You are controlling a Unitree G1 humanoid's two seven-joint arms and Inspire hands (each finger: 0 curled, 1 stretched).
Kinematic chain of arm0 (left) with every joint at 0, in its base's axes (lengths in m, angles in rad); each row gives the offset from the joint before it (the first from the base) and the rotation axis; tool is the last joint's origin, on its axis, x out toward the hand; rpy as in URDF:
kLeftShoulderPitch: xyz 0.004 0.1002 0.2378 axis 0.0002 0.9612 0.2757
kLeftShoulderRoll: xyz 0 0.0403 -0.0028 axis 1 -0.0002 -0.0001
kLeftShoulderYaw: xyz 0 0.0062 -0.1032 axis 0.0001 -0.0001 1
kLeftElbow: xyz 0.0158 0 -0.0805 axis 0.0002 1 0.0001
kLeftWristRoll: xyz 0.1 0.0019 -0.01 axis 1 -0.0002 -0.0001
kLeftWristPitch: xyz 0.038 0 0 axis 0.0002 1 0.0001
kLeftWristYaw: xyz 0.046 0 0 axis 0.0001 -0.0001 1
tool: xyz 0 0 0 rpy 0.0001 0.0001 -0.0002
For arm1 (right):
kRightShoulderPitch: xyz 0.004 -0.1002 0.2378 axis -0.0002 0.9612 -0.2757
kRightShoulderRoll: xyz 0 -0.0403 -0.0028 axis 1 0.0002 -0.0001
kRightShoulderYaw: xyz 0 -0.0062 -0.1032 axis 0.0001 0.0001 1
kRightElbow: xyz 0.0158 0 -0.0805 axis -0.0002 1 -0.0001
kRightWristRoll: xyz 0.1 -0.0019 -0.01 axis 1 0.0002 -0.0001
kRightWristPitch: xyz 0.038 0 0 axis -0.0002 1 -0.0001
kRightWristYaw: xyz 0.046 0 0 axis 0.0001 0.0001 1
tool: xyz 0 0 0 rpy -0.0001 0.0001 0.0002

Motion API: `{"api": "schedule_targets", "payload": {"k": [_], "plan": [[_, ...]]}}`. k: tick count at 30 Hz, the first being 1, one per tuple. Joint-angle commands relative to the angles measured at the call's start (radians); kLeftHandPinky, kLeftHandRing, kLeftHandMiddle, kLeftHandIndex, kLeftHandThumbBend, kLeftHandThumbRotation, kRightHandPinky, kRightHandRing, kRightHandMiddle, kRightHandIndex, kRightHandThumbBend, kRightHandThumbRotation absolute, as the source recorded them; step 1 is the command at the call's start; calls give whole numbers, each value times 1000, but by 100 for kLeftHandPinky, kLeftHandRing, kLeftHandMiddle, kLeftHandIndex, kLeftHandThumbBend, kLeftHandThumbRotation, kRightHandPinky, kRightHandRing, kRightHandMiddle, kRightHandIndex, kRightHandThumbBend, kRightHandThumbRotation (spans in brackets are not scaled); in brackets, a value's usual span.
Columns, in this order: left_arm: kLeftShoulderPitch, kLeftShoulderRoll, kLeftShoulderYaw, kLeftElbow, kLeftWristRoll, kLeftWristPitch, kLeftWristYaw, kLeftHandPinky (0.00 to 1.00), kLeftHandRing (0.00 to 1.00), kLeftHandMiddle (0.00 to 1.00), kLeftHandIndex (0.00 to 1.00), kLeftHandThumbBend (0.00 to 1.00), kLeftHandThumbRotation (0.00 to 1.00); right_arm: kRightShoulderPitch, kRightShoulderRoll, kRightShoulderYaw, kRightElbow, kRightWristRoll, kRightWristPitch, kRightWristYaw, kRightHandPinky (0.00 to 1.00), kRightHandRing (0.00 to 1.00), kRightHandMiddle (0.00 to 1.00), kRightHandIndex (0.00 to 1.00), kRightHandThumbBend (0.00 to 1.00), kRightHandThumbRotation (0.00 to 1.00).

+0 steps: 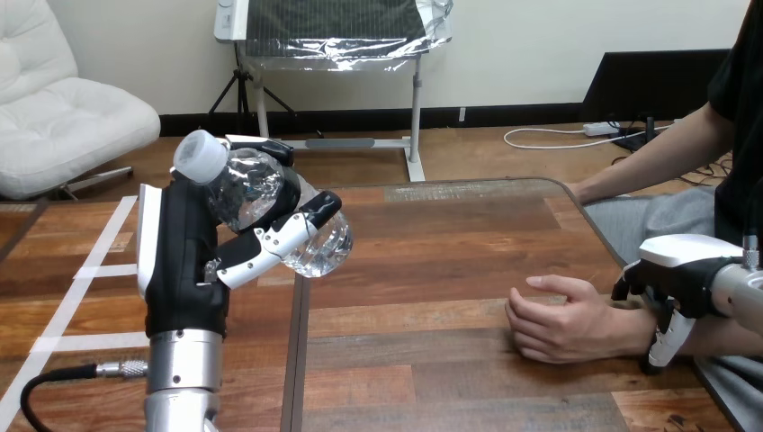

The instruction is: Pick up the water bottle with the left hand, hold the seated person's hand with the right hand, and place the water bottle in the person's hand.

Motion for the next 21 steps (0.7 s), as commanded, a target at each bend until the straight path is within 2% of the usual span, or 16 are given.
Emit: {"api": "schedule_targets", "payload": {"k": [1,8,14,21], "plan": [[-53,15,12,-50,-8,-24,1,41,42,45,50,63,0,14,76,49,63,-24,6,-27,69,80,87,82,68,0],[-51,17,16,-54,-15,-24,-6,42,42,46,51,63,0,12,86,56,90,-22,-10,-43,67,79,86,81,68,0],[-50,17,21,-55,-21,-21,-10,42,42,46,51,63,0,9,101,61,107,-14,8,-34,66,77,85,81,67,0],[-49,19,22,-57,-8,-24,-3,42,42,45,51,64,0,2,106,82,121,-32,11,-35,61,71,79,80,66,0]]}}
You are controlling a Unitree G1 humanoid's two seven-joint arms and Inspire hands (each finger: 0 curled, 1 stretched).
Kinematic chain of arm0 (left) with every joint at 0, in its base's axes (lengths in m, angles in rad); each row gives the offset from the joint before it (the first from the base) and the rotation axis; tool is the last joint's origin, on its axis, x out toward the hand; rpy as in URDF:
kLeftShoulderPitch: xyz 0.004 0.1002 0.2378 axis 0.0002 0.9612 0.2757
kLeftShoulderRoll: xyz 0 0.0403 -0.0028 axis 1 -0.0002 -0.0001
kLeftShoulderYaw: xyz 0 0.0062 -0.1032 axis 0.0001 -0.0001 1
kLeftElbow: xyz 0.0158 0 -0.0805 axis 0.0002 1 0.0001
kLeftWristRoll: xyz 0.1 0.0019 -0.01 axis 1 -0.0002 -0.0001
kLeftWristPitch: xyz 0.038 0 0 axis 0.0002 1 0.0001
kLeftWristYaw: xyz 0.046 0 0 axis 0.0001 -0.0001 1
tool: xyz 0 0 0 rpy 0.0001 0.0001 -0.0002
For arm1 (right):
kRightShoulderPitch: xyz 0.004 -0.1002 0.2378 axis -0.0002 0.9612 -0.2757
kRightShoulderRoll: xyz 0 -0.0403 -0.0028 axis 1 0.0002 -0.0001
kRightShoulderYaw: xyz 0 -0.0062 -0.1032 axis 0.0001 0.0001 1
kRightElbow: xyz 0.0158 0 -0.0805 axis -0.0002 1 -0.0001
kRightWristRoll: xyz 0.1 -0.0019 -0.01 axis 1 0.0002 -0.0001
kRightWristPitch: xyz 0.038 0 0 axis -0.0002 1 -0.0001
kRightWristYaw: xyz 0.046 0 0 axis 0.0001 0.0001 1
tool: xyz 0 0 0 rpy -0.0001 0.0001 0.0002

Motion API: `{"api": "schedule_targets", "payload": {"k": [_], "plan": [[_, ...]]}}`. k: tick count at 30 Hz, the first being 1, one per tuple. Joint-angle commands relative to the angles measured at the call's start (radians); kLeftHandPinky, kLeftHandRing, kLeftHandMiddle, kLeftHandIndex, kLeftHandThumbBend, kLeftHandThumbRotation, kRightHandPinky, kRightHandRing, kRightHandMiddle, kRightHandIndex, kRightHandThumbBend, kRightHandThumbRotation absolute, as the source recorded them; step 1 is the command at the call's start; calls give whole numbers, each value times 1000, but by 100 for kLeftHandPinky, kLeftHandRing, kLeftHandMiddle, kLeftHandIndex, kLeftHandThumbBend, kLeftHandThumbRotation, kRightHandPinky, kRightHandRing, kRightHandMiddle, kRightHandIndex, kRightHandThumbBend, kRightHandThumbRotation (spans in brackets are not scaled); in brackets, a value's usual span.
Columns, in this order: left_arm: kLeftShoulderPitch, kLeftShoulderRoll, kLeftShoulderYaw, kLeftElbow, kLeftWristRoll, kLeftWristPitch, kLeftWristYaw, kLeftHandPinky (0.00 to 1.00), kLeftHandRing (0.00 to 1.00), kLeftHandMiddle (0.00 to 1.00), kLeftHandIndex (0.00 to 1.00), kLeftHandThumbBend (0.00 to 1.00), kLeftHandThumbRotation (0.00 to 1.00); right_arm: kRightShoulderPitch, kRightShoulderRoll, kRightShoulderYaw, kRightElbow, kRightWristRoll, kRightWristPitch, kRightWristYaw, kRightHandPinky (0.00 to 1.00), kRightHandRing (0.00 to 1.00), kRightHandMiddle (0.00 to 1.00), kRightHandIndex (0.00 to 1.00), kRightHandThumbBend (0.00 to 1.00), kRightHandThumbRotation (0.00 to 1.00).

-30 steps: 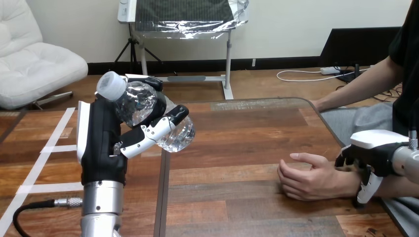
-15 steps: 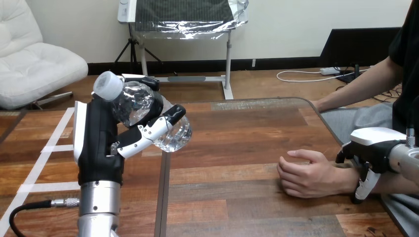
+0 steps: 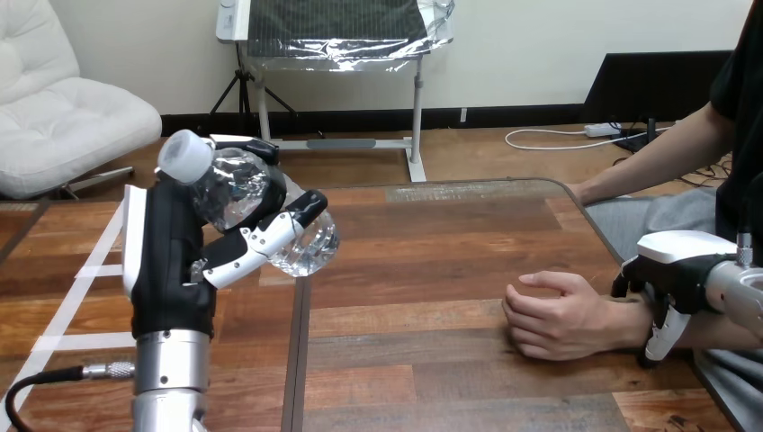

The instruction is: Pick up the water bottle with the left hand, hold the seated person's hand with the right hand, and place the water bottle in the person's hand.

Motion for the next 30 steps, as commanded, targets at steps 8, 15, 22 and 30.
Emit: {"api": "schedule_targets", "payload": {"k": [8,15,22,30], "plan": [[-50,11,0,-59,6,-23,9,42,42,45,51,64,0,45,77,53,58,-21,-10,-17,61,71,78,80,67,0],[-51,8,-1,-59,-9,-22,3,42,42,46,51,64,0,46,81,64,55,-33,5,-3,64,72,78,80,67,0],[-52,9,-1,-59,-12,-23,0,42,42,46,51,63,0,49,82,77,49,-44,6,2,67,75,80,80,67,1],[-53,11,-1,-60,-5,-21,3,42,42,46,51,63,0,44,96,105,68,-66,23,-7,76,83,85,81,66,6]]}}
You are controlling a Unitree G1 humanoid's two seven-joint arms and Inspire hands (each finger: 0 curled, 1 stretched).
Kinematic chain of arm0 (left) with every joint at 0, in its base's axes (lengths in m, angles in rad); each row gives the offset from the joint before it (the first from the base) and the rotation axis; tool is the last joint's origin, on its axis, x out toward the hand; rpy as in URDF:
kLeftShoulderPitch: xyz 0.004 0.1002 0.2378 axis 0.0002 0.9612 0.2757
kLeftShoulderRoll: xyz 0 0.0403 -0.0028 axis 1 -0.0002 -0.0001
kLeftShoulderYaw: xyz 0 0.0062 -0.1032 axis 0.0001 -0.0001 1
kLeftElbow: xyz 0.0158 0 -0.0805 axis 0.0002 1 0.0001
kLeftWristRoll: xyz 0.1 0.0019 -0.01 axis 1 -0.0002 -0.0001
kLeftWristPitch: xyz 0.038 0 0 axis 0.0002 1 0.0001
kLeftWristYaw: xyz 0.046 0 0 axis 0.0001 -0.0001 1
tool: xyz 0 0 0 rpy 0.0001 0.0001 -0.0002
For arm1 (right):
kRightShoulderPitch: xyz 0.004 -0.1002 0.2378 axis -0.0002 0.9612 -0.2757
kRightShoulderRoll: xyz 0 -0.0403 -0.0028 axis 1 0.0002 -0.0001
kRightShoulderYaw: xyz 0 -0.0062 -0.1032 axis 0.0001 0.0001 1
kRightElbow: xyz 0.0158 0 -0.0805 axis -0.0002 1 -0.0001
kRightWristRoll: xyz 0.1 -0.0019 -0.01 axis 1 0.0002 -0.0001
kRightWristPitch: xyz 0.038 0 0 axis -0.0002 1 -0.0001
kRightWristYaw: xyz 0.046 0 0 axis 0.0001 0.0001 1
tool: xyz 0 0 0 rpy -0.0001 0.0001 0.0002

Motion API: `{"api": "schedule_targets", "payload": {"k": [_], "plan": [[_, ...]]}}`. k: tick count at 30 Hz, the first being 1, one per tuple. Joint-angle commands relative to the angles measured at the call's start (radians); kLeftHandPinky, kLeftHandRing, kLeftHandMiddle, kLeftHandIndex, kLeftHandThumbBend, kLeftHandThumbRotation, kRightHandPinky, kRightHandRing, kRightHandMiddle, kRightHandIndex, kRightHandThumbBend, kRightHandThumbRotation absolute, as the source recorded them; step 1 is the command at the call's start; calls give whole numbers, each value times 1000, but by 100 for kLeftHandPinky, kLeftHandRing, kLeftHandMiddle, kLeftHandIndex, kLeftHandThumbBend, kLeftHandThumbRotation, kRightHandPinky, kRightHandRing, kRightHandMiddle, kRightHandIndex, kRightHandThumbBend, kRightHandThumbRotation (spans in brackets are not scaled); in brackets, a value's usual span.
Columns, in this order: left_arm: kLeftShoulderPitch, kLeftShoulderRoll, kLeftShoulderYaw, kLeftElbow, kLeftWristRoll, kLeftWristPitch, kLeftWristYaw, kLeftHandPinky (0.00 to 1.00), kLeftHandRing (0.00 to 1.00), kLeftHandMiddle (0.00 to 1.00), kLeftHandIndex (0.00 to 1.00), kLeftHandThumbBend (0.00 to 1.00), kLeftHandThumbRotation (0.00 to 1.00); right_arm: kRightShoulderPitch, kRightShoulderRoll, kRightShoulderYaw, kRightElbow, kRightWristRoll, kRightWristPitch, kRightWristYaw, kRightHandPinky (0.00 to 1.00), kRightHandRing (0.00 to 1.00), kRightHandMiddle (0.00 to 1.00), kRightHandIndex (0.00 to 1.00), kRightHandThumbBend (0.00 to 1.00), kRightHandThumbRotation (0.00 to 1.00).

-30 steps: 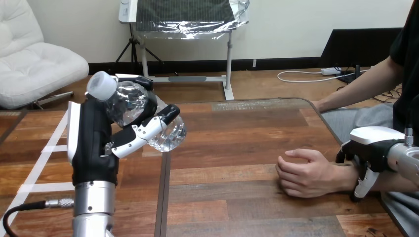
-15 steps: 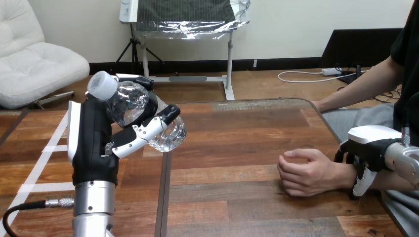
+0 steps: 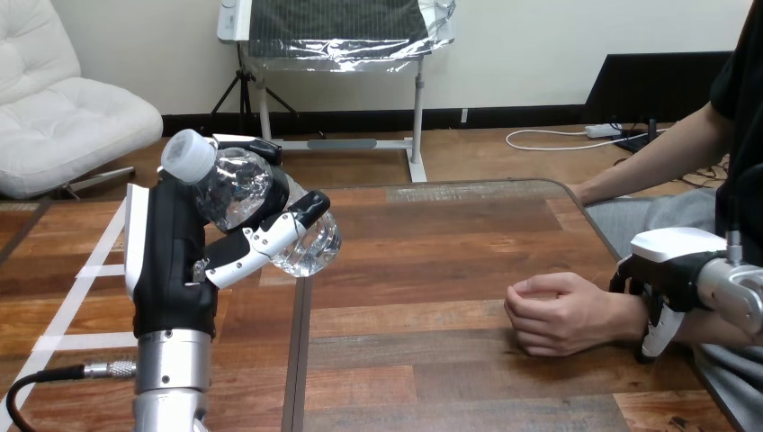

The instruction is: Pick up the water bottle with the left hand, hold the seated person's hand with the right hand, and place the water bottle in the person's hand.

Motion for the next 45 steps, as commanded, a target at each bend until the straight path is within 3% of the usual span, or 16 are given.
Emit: {"api": "schedule_targets", "payload": {"k": [1,12,29,38,45], "plan": [[-53,6,1,-60,-8,-21,2,42,42,46,51,64,0,67,79,64,50,-32,4,9,79,85,86,82,66,6],[-52,6,3,-65,-9,-14,2,42,42,46,51,63,0,76,81,71,44,-26,-11,-5,80,84,86,81,67,9],[-52,2,3,-74,-13,-1,4,42,42,45,50,64,0,91,85,55,49,2,-44,-37,58,63,69,73,67,3],[-51,5,5,-76,-4,3,8,42,42,45,50,65,0,106,92,36,60,23,-59,-98,45,52,60,66,69,0],[-51,5,6,-78,-6,5,7,42,42,45,50,65,0,111,99,41,66,17,-47,-154,38,46,55,61,68,0]]}}
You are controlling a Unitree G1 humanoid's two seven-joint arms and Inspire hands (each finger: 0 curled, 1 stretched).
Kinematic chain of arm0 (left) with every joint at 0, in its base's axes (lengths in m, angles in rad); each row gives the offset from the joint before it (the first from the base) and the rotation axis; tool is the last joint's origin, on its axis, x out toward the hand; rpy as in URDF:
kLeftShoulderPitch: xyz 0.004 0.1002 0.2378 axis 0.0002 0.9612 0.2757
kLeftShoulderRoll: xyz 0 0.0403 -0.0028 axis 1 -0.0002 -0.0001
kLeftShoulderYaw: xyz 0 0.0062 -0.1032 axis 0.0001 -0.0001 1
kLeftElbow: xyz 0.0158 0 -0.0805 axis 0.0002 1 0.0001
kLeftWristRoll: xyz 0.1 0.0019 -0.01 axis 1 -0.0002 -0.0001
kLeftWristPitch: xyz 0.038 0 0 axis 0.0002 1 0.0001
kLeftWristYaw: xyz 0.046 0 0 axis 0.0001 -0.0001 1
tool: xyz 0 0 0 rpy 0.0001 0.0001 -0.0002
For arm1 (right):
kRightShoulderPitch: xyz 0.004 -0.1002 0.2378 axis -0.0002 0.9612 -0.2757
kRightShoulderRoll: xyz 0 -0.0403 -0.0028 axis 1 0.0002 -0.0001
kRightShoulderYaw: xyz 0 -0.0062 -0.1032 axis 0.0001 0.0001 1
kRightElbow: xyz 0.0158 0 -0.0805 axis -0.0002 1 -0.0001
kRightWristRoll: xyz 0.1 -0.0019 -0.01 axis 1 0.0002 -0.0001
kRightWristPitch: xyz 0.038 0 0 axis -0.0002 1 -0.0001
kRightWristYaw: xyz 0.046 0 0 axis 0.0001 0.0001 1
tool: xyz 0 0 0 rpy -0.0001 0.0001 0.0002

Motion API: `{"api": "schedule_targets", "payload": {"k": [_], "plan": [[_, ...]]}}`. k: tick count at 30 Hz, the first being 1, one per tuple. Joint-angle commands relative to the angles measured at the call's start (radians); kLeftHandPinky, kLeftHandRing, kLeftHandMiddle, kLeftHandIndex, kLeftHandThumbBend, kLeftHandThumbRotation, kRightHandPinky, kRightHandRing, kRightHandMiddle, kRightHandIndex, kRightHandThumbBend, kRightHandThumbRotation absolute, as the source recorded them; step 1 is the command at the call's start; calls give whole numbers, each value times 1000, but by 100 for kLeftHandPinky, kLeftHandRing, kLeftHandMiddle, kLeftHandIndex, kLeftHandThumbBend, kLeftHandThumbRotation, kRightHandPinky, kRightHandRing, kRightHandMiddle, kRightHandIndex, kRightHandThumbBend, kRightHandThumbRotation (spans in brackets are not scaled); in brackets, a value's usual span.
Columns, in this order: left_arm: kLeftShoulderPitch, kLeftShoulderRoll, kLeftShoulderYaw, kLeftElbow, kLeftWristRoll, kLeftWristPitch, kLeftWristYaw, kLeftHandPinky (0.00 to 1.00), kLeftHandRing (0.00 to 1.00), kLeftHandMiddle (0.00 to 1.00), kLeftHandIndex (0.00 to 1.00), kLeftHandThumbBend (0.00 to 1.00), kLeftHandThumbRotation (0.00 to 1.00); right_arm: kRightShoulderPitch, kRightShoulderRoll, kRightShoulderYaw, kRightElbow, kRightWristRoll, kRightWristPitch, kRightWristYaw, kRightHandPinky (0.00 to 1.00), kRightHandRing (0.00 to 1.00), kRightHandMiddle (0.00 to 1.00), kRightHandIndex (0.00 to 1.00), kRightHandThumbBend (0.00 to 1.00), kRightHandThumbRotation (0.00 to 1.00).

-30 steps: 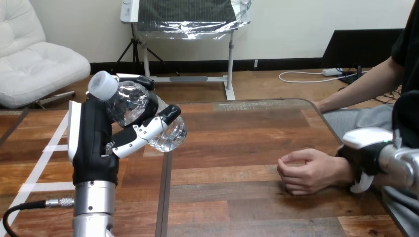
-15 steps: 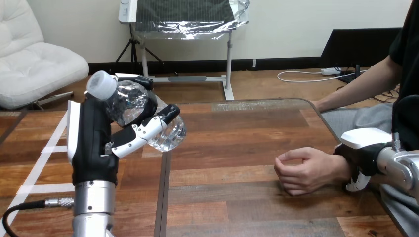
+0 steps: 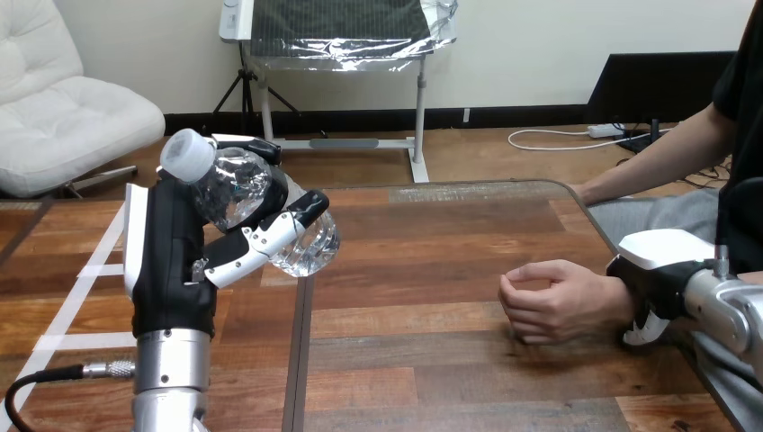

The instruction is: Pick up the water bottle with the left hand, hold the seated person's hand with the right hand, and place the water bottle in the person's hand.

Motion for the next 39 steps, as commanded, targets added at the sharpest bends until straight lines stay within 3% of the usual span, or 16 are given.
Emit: {"api": "schedule_targets", "payload": {"k": [1,5,11,28,31,39], "plan": [[-51,6,5,-71,-7,-9,5,42,42,45,50,65,0,76,66,30,37,-1,-21,-6,38,46,55,60,68,0],[-53,8,7,-67,-7,-8,5,42,42,45,50,65,0,79,65,32,42,-4,-37,-45,35,44,53,58,68,0],[-52,6,7,-68,-10,-9,4,42,42,45,50,64,0,75,65,23,47,3,-37,-55,32,41,50,55,67,0],[-58,11,10,-64,-24,-10,-4,43,43,46,50,64,0,78,65,-13,49,31,-37,-157,23,33,43,44,66,0],[-60,11,12,-62,-25,-9,-4,43,43,46,50,64,0,83,57,-23,49,44,-77,-203,22,32,42,43,68,0],[-65,16,14,-59,-18,-10,-2,43,43,46,50,64,0,66,57,-44,46,77,-49,-193,24,33,43,47,70,0]]}}
